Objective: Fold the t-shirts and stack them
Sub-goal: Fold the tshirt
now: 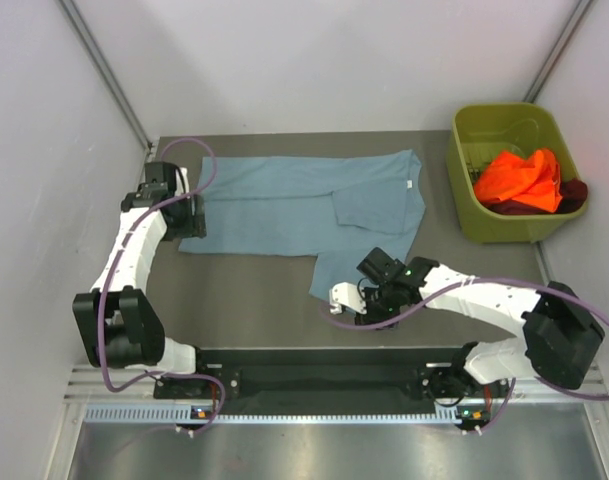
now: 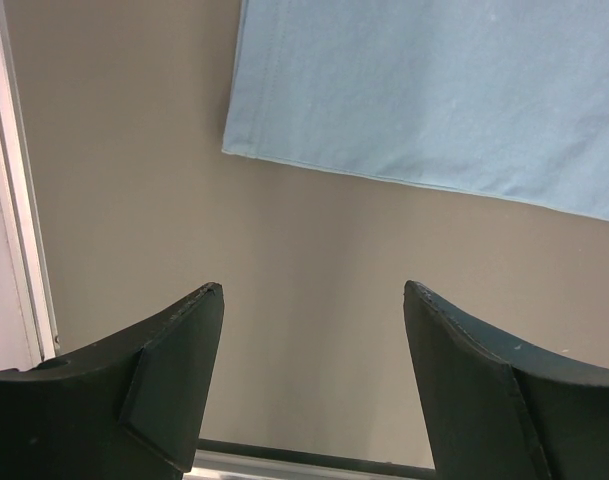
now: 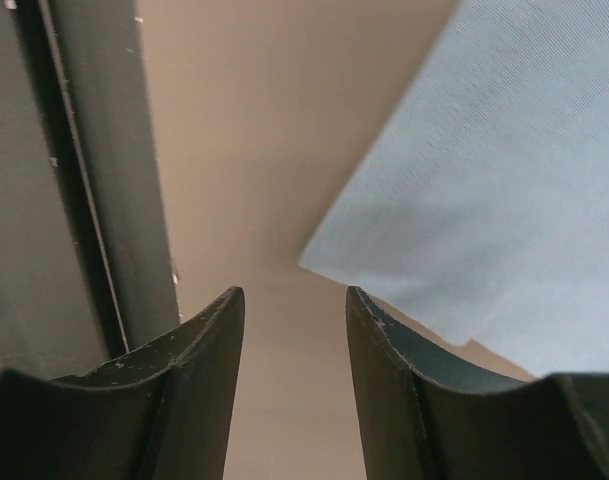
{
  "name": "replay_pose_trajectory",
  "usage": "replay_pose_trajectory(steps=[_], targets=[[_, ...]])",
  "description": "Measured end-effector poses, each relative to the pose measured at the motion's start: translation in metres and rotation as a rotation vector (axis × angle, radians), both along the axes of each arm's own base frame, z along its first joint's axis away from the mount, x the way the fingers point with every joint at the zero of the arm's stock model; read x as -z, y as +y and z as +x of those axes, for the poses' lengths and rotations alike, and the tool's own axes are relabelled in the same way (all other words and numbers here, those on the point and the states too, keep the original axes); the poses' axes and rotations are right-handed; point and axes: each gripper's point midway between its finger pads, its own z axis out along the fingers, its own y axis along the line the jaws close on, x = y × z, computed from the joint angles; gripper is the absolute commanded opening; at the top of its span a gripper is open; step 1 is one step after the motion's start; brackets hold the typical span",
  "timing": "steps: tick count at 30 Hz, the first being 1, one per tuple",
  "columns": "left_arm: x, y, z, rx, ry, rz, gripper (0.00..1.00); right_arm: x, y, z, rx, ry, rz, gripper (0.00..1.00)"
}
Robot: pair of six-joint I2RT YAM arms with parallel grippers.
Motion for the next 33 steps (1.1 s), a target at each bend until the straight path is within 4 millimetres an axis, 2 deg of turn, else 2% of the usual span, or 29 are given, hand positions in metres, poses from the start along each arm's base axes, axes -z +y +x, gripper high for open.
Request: replay_pose_trajectory(steps=[5,17,23,24,27,33], targets=[[0.0,0.005,-0.001,-0.018,-0.001,-0.005,0.77,0.002,0.006,-0.005,-0.036,-0.002,-0.004,0.45],[0.0,0.017,0.0,-0.067,0.0,-0.025,0.76,0.018,0.012,0.007,-0.047,-0.041,-0.031,0.38],[-0.002,0.022,0.001,-0.084,-0.008,-0.027,0.77,0.025,0.014,0.012,-0.057,-0.056,-0.044,0.16],[-0.003,0.023,0.001,-0.088,-0.008,-0.029,0.77,0.025,0.014,0.014,-0.056,-0.066,-0.046,0.08],[-0.002,0.027,0.0,-0.104,-0.008,-0.045,0.77,0.024,0.015,0.017,-0.05,-0.084,-0.048,0.0],[0.014,0.037,-0.003,-0.184,0.032,-0.15,0.76,0.011,0.011,0.022,-0.038,-0.115,-0.058,0.0]])
